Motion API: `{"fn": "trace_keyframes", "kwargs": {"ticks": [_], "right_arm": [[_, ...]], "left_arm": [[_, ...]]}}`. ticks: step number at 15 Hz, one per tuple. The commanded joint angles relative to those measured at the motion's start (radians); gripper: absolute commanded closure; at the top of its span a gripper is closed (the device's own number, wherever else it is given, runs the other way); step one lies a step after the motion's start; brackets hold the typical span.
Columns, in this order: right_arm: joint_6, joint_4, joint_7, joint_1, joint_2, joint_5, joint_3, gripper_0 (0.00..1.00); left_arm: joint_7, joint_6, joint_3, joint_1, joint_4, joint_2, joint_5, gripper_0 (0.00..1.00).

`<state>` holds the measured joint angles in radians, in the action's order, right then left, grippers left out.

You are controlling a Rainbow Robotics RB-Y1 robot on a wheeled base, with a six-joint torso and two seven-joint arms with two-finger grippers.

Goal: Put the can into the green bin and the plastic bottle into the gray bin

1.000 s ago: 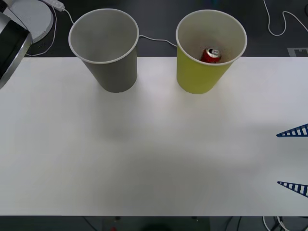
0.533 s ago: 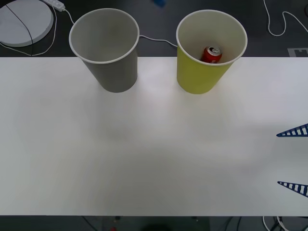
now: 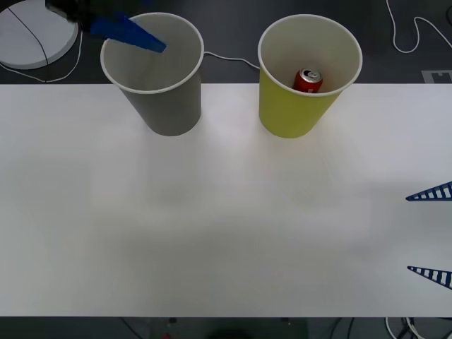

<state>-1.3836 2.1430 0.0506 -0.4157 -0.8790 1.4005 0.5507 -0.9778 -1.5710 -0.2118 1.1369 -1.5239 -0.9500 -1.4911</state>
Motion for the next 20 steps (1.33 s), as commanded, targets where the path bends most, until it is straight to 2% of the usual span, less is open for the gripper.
{"fn": "trace_keyframes", "kwargs": {"ticks": [1,8,12,15,20], "right_arm": [[0.0,0.0,0.0,0.0,0.0,0.0,0.0,0.0],[0.0,0.0,0.0,0.0,0.0,0.0,0.0,0.0],[0.0,0.0,0.0,0.0,0.0,0.0,0.0,0.0],[0.0,0.0,0.0,0.0,0.0,0.0,0.0,0.0],[0.0,0.0,0.0,0.0,0.0,0.0,0.0,0.0]], "left_arm": [[0.097,0.0,0.107,-0.17,-0.117,-0.047,0.032,0.0],[0.373,0.003,0.29,-0.519,-0.252,-0.15,0.123,0.0],[0.521,0.02,0.408,-0.726,-0.328,-0.167,0.141,0.0],[0.59,0.034,0.494,-0.864,-0.398,-0.17,0.13,0.0],[0.628,0.037,0.585,-1.043,-0.472,-0.191,0.114,0.0]]}}
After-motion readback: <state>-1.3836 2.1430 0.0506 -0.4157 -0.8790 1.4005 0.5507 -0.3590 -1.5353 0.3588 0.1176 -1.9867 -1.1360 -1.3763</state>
